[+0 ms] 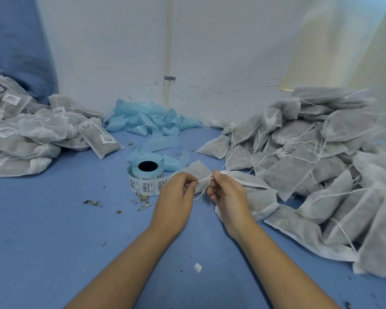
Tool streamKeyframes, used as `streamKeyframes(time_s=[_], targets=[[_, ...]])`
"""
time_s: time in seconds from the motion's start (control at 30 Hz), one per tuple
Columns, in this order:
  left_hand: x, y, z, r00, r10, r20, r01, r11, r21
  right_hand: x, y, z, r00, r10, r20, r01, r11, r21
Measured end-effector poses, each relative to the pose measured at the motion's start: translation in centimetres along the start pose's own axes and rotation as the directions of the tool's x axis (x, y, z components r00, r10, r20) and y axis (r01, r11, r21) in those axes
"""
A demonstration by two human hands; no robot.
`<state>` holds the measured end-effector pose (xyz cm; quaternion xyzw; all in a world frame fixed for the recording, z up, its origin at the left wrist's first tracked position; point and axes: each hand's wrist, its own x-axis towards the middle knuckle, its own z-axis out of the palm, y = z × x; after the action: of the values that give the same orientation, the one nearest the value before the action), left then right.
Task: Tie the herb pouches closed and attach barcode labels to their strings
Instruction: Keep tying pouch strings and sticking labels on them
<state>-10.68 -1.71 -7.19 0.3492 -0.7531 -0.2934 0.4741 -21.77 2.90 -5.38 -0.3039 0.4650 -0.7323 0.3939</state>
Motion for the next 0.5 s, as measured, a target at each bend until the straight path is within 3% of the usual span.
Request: streamKeyframes(time_s=[0.23, 0.5], targets=[[0.37, 0.33, -0.11, 0.973, -0.226, 0.047, 0.231, 0.962, -0.148, -0.02, -0.21, -0.20, 0.999, 0.035, 0.021, -0.037, 0.992, 0.121], [0.46, 0.16, -0.04, 0.966, -0.247, 0.075, 0.253, 0.965, -0.076, 0.21, -0.50, -0.22, 0.995, 0.095, -0.019, -0.087, 0.964, 0.253]])
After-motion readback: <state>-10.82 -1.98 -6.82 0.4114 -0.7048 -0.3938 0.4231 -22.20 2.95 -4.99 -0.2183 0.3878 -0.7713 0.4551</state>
